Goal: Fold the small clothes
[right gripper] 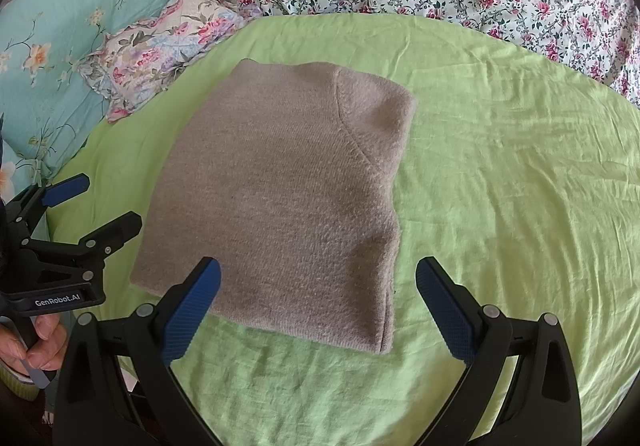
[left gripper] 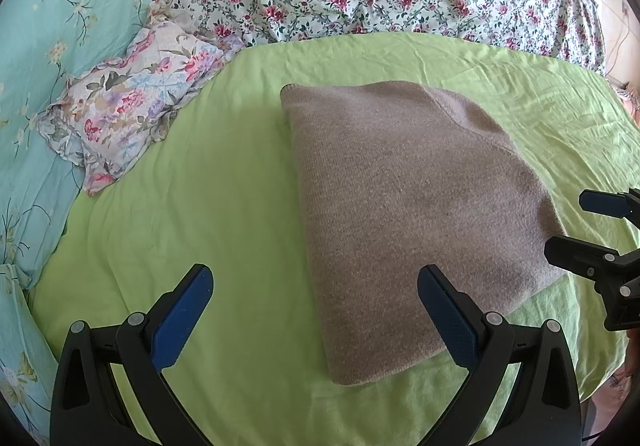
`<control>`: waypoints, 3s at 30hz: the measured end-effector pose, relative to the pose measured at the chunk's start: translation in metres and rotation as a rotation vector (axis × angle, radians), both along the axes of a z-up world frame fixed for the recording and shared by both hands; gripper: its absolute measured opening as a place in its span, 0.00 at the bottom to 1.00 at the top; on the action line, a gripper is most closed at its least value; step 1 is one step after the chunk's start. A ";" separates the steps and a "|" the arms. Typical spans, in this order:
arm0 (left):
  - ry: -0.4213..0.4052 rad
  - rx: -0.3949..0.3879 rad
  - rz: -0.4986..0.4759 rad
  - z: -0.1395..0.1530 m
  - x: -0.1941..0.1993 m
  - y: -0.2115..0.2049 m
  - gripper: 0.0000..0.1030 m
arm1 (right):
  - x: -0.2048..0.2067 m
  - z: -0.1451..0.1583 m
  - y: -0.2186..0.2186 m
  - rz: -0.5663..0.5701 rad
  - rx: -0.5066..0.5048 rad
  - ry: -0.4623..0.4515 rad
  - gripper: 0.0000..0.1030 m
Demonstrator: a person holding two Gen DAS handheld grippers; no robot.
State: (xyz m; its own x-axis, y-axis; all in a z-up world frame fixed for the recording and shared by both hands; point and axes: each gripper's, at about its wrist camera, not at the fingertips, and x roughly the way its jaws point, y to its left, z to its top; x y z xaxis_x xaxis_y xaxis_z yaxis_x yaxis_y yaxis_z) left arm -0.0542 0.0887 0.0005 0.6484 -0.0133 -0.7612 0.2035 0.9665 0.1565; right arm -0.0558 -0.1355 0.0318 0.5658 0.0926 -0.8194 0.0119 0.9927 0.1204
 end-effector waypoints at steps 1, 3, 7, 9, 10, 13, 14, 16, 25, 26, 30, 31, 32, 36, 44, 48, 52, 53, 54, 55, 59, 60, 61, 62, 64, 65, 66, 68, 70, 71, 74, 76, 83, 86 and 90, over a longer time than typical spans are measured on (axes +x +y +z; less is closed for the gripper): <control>0.001 0.000 0.000 0.000 0.000 0.000 0.99 | -0.001 0.000 0.000 0.000 0.000 0.000 0.95; 0.000 0.002 0.000 0.000 0.000 0.000 0.99 | -0.001 0.000 0.000 0.000 0.000 0.000 0.95; 0.001 0.002 -0.002 0.000 0.001 -0.001 0.99 | 0.000 0.000 0.000 -0.002 0.000 0.000 0.95; 0.002 -0.001 -0.003 0.000 0.000 -0.001 0.99 | 0.000 0.000 0.000 -0.002 0.001 0.000 0.95; 0.003 -0.001 -0.004 0.001 0.000 -0.002 0.99 | 0.000 0.000 0.000 -0.002 0.001 -0.001 0.95; 0.003 -0.001 -0.006 0.001 0.001 -0.002 0.99 | 0.001 0.000 -0.001 -0.001 0.000 -0.001 0.95; 0.002 -0.001 -0.006 0.001 0.001 -0.002 0.99 | 0.001 0.001 -0.001 -0.001 -0.001 -0.002 0.95; 0.002 0.000 -0.007 0.001 0.001 -0.002 0.99 | 0.001 0.001 -0.002 -0.001 0.000 -0.003 0.95; 0.000 0.000 -0.006 0.001 0.002 -0.003 0.99 | 0.000 0.002 -0.002 0.002 -0.003 0.001 0.95; 0.001 -0.001 -0.006 0.001 0.002 -0.003 0.99 | 0.000 0.002 -0.002 0.003 -0.002 0.001 0.95; 0.001 0.000 -0.007 0.001 0.002 -0.003 0.99 | 0.000 0.002 -0.001 0.003 -0.003 0.000 0.95; 0.001 0.000 -0.006 0.001 0.002 -0.002 0.99 | 0.000 0.002 -0.001 0.003 -0.003 0.000 0.95; 0.000 -0.001 -0.006 0.001 0.002 -0.002 0.99 | 0.000 0.002 -0.001 0.002 -0.003 0.000 0.95; 0.000 -0.001 -0.007 0.001 0.002 -0.003 0.99 | 0.000 0.002 -0.001 0.001 -0.002 0.001 0.95; -0.001 -0.002 -0.007 0.001 0.002 -0.003 0.99 | 0.000 0.002 -0.001 0.002 -0.003 0.000 0.95; -0.003 -0.004 -0.008 0.003 0.001 -0.004 0.99 | 0.000 0.002 -0.001 0.002 -0.003 0.000 0.95; -0.004 -0.005 -0.010 0.004 0.001 -0.005 0.99 | 0.000 0.003 0.000 0.001 -0.002 -0.002 0.95; -0.005 -0.006 -0.010 0.005 0.001 -0.006 0.99 | 0.000 0.003 0.000 0.001 -0.002 -0.002 0.95; -0.006 -0.006 -0.011 0.005 0.001 -0.006 0.99 | 0.000 0.003 0.000 0.001 -0.002 -0.003 0.95; -0.007 -0.006 -0.011 0.005 0.001 -0.006 0.99 | 0.000 0.004 0.001 0.001 -0.002 -0.004 0.95; -0.007 -0.007 -0.012 0.005 0.002 -0.005 0.99 | 0.000 0.005 0.000 0.001 -0.003 -0.004 0.95; -0.008 -0.006 -0.011 0.005 0.002 -0.005 0.99 | 0.000 0.005 0.000 0.001 -0.003 -0.005 0.95; -0.009 -0.004 -0.007 0.005 0.002 -0.005 0.99 | 0.000 0.005 0.000 0.000 -0.003 -0.005 0.95; -0.008 -0.004 -0.007 0.005 0.003 -0.005 0.99 | 0.001 0.006 -0.001 0.000 -0.004 -0.005 0.95; -0.006 -0.008 -0.008 0.006 0.004 -0.004 0.99 | 0.001 0.006 -0.001 0.000 -0.004 -0.005 0.95; -0.007 -0.009 -0.007 0.006 0.004 -0.004 0.99 | 0.001 0.006 -0.001 0.000 -0.003 -0.006 0.95; -0.008 -0.009 -0.008 0.006 0.004 -0.004 0.99 | 0.001 0.006 -0.001 0.002 -0.004 -0.006 0.95; -0.011 -0.008 -0.011 0.007 0.005 -0.004 0.99 | 0.002 0.008 -0.003 0.003 -0.005 -0.009 0.95; -0.012 -0.008 -0.012 0.007 0.005 -0.005 0.99 | 0.003 0.009 -0.005 0.004 -0.006 -0.011 0.95; -0.012 -0.008 -0.013 0.007 0.006 -0.005 0.99 | 0.004 0.009 -0.006 0.004 -0.007 -0.013 0.95; -0.011 -0.011 -0.015 0.008 0.007 -0.006 0.99 | 0.006 0.010 -0.007 0.004 -0.011 -0.016 0.95; -0.004 -0.023 -0.018 0.008 0.010 -0.006 0.99 | 0.008 0.011 -0.008 0.006 -0.014 -0.019 0.95; -0.013 -0.033 0.001 0.011 0.024 -0.006 0.99 | 0.021 0.003 -0.014 -0.009 -0.007 -0.010 0.95; -0.006 -0.038 -0.002 0.010 0.029 -0.007 0.99 | 0.024 0.002 -0.014 -0.008 -0.006 -0.012 0.95; 0.004 -0.037 0.007 0.009 0.034 -0.007 0.99 | 0.025 0.000 -0.014 -0.004 -0.002 -0.012 0.95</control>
State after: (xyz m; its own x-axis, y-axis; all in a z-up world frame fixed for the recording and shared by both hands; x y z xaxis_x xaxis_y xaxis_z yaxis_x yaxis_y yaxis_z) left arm -0.0201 0.0814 0.0091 0.6458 -0.0376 -0.7626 0.1976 0.9730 0.1194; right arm -0.0303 -0.1496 0.0319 0.5760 0.0889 -0.8126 0.0143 0.9928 0.1188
